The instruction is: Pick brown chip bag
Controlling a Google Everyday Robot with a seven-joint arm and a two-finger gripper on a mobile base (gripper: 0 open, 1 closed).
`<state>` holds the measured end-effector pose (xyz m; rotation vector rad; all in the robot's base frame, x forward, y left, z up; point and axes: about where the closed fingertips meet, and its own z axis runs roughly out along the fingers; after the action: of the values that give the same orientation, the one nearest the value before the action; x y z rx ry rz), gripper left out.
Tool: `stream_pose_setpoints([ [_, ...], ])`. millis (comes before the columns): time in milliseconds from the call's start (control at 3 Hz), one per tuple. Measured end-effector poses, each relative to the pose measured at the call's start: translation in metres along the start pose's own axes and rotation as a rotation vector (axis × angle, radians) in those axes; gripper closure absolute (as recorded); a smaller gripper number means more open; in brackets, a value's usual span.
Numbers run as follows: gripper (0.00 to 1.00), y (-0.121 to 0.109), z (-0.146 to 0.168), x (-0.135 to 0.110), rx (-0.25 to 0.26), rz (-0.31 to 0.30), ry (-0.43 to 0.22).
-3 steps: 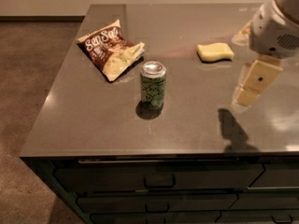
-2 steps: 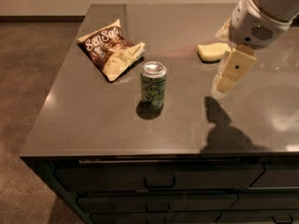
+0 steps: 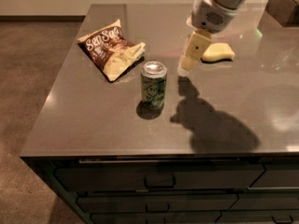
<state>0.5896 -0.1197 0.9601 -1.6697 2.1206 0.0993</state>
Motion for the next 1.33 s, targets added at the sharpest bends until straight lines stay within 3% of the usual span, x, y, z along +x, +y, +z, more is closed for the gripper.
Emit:
stream_pose_setpoints([
  [333,0.00,-0.033,0.026,-0.021,0.007,0.004,-0.011],
  [667,0.00,-0.055,0.054,-0.035,-0.025,0.059,-0.058],
  [1333,0.00,-0.075,0.103,-0.082,-0.075,0.145,-0.168],
])
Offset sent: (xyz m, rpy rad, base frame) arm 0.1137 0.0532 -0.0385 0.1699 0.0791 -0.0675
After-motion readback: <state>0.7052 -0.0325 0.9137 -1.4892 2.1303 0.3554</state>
